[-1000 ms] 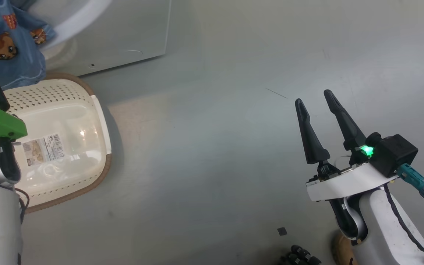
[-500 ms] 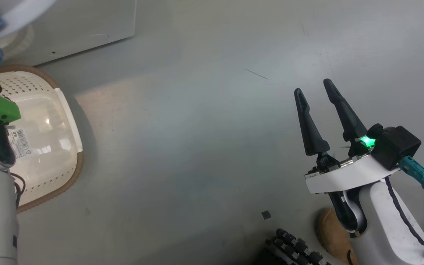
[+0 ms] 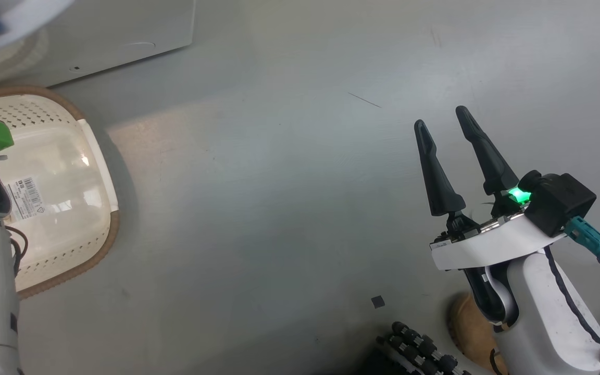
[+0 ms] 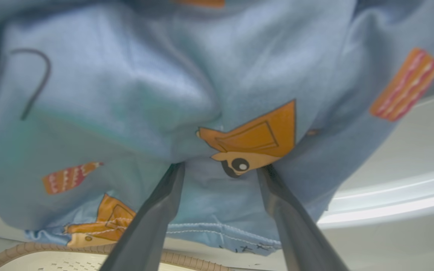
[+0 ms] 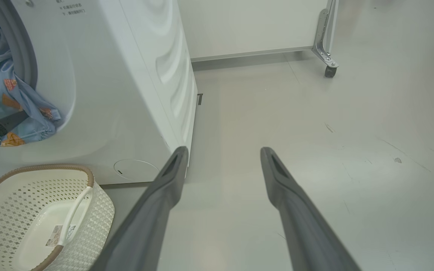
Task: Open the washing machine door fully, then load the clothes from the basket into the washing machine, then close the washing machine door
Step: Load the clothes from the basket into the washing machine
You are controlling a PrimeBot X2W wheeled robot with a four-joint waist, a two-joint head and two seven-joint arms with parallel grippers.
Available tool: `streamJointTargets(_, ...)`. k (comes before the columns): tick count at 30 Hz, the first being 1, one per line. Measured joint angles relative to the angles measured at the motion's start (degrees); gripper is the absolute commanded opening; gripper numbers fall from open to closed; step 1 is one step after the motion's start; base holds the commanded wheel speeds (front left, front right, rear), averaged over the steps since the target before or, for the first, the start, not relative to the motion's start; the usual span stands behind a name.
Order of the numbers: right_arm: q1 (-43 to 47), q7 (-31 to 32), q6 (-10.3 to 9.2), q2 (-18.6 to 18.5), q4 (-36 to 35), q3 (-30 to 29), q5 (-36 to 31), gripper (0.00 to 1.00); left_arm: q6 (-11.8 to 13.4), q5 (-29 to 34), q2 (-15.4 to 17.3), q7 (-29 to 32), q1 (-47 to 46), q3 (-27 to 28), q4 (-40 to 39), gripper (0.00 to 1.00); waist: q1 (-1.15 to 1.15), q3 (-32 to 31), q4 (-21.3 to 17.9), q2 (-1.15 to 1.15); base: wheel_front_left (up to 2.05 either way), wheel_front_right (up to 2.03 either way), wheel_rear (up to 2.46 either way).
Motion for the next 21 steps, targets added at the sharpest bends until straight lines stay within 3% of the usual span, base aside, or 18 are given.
streamJointTargets(2,0.0,0.0,0.00,0.1,0.0,0.0,0.0,1.00,0.5,0.4,0.0,-0.1,-0.3,-0.1,0.4,0.59,0.00,0.1,0.1,0.00,0.00,0.00,0.00)
streamJointTargets(4,-0.1,0.0,0.00,0.1,0.1,0.0,0.0,1.00,0.5,0.4,-0.3,-0.5,-0.5,-0.1,0.5,0.31,0.00,0.1,0.2,0.00,0.00,0.00,0.00)
streamJointTargets(6,-0.2,0.0,0.00,0.1,0.1,0.0,0.0,1.00,0.9,0.4,-0.7,-0.5,-0.8,0.0,0.7,0.21,0.00,0.2,0.3,0.00,0.00,0.00,0.00)
streamJointTargets(8,-0.3,0.0,0.00,0.1,0.1,0.0,0.0,1.00,1.0,0.4,-1.1,-0.9,-1.0,-0.1,0.9,0.00,0.00,0.2,0.4,0.00,0.00,0.00,0.00)
streamJointTargets(14,-0.5,0.0,0.00,0.1,0.2,-0.1,0.0,1.00,1.1,0.4,-1.6,-1.0,-1.1,0.0,1.0,0.00,0.00,0.2,0.9,0.00,0.00,0.00,0.00)
streamJointTargets(21,-0.9,0.0,0.00,-0.2,0.3,-1.3,0.0,1.00,1.4,0.2,-4.6,-1.5,-1.0,0.3,1.1,0.00,0.00,0.0,2.2,0.00,0.00,0.00,0.00)
